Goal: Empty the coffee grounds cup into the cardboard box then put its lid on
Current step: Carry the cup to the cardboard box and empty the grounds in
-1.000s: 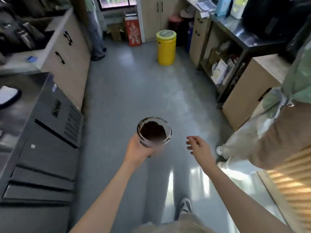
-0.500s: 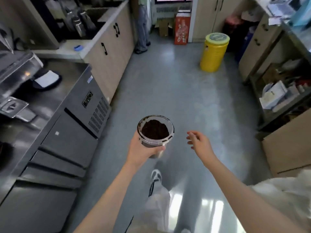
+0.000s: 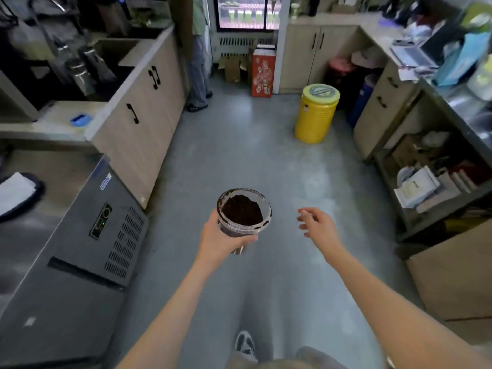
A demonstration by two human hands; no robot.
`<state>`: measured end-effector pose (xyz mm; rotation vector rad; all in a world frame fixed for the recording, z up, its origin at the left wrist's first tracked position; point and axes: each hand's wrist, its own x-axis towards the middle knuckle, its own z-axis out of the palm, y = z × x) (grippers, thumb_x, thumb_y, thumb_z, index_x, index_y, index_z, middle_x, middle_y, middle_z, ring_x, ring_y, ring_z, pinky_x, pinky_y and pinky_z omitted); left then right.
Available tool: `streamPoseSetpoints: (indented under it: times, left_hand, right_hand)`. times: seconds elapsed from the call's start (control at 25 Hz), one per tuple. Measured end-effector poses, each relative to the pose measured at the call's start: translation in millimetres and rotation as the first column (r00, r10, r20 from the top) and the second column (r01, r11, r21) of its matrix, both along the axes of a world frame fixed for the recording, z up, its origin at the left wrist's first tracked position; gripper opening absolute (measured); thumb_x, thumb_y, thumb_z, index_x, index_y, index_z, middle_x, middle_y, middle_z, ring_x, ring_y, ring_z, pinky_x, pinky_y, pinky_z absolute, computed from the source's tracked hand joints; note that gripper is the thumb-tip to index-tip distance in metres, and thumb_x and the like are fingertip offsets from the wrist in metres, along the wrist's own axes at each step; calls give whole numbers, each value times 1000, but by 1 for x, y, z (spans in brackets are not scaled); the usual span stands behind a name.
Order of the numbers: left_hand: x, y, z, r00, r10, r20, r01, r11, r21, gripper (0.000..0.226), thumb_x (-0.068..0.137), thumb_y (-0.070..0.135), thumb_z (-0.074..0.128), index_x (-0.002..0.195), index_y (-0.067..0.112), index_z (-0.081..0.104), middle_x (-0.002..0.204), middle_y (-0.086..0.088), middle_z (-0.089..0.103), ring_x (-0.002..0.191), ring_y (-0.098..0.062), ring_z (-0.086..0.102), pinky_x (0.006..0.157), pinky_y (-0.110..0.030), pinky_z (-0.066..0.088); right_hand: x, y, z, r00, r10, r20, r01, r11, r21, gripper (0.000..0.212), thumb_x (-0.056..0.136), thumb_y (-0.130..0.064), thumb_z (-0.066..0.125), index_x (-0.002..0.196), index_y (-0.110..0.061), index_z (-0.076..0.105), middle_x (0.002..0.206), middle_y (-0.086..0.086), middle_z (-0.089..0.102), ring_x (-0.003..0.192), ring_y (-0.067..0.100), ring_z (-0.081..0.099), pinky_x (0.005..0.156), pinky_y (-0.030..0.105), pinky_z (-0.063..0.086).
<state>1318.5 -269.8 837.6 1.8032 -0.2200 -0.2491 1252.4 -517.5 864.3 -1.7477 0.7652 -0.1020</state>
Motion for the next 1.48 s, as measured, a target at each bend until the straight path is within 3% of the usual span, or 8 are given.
streamPoseSetpoints:
  times: [0.2, 0.4, 0.84, 1.0, 1.12, 1.28, 1.4, 1.48]
  left_hand:
    - [91, -24, 0, 1000, -12, -7, 13, 999, 38, 90, 44, 43, 102, 122, 48, 59, 116, 30, 71, 108, 11, 66, 87, -16, 55]
    - [178, -62, -14, 1000, 6, -27, -3, 996, 85, 93, 50, 29, 105, 130, 37, 57, 120, 25, 68, 108, 23, 58, 92, -11, 47]
    - [382, -136, -29, 978, 202, -46, -193, 970, 145, 100, 46, 37, 105, 135, 30, 59, 126, 25, 66, 112, 23, 57, 88, 1, 44]
    - [465, -153, -31, 969, 238, -69, -227, 965, 131, 97, 49, 33, 105, 135, 29, 60, 127, 20, 69, 118, 10, 61, 96, -11, 47]
    - [550, -166, -42, 974, 218, -66, -207, 968, 145, 94, 49, 35, 104, 130, 36, 57, 121, 27, 66, 109, 22, 58, 91, -5, 46]
    - [656, -179, -51, 975, 204, -92, -192, 973, 126, 101, 48, 30, 106, 137, 24, 59, 130, 10, 68, 122, -4, 62, 106, -27, 50]
    - [735, -185, -48, 984, 157, -84, -146, 981, 126, 100, 35, 54, 101, 124, 43, 56, 120, 33, 62, 108, 25, 57, 92, -6, 45]
    - [786, -190, -49, 984, 152, -89, -139, 981, 138, 102, 31, 60, 98, 122, 46, 53, 118, 38, 58, 105, 29, 54, 92, -8, 44]
  right_hand:
    - [83, -17, -4, 1000, -2, -7, 2, 1000, 27, 24, 102, -24, 50, 116, -12, 65, 107, 11, 69, 84, 19, 65, 76, 31, 50]
    - [179, -54, -21, 1000, 7, 12, -7, 999, 47, 27, 103, -23, 49, 121, -9, 64, 109, 12, 69, 84, 19, 65, 82, 36, 51]
    - [427, -153, -41, 977, 214, 14, -214, 976, 36, 28, 103, -17, 49, 122, -1, 62, 107, 19, 68, 84, 24, 62, 70, 24, 48]
    - [515, -161, -50, 963, 271, -16, -270, 962, 46, 28, 102, -15, 49, 121, -1, 64, 102, 14, 67, 82, 21, 62, 66, 19, 47]
    - [593, -166, -63, 959, 281, -22, -280, 959, 33, 27, 102, -15, 48, 120, -2, 65, 100, 12, 66, 81, 20, 61, 58, 12, 45]
    - [683, -176, -60, 967, 241, -81, -239, 970, 32, 26, 103, -21, 48, 118, -9, 65, 102, 10, 68, 78, 18, 63, 68, 26, 49]
    - [750, -187, -50, 978, 186, -96, -183, 982, 36, 24, 103, -22, 48, 115, -11, 65, 101, 9, 68, 78, 17, 62, 73, 31, 48]
    - [792, -193, -45, 994, 79, -74, -71, 992, 100, 24, 102, -24, 50, 114, -11, 66, 98, 7, 69, 79, 17, 63, 73, 32, 49]
